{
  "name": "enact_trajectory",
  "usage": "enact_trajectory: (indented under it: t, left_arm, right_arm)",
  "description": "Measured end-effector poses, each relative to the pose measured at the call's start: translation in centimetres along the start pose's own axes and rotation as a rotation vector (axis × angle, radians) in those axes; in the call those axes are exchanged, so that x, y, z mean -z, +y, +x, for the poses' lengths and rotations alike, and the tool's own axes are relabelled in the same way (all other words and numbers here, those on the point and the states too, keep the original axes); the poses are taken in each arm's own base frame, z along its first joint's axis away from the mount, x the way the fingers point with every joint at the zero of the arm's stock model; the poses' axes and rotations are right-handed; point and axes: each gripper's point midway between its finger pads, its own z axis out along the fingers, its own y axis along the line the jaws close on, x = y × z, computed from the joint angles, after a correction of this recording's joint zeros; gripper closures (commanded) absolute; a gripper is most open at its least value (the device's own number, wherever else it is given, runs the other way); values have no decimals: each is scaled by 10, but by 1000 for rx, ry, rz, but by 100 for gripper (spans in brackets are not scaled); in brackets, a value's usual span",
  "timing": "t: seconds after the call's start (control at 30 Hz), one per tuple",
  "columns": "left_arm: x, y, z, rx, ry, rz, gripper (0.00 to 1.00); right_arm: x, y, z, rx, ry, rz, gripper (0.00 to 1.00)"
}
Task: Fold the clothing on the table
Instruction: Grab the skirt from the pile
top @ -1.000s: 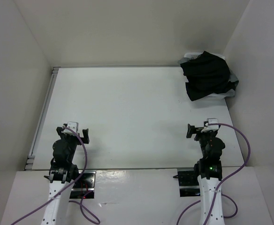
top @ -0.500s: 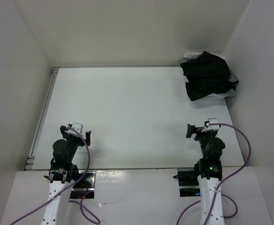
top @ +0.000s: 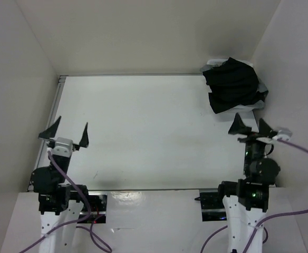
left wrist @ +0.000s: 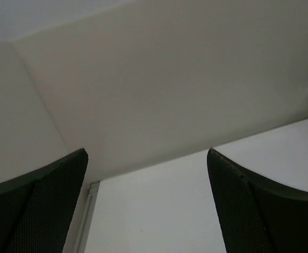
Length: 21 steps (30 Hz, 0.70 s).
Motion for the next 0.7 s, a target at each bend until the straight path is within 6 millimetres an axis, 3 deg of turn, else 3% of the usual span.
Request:
enact_trajectory:
  t: [0.03,0.13,0.2,0.27,0.37,0.47,0.57,0.7]
  left_arm:
    - [-8,13,-23,8,-26,-43,1]
    - [-42,48,-60,68,18,-145,1]
    - [-77,75,-75,115,92,-225,1]
    - [-109,93,-72,150,190,-284,1]
    - [-143,105,-48,179,372,-316,1]
    - [-156,99,6,170,613,-269,1]
    - [-141,86,65,186,852,-216,1]
    - [-96,72,133,229,1121,-195,1]
  right_arm:
    - [-13,1,-26,-16,-1,31,1]
    - [-60,2,-76,-27,36,103,1]
    - [-92,3,-88,-6,84,125,1]
    - [-109,2,-81,21,158,132,1]
    - [-116,-2,-44,70,317,108,1]
    - [-105,-1,-5,150,464,20,1]
    - [-94,-8,8,211,517,-8,1]
    - [-93,-28,25,264,604,22,1]
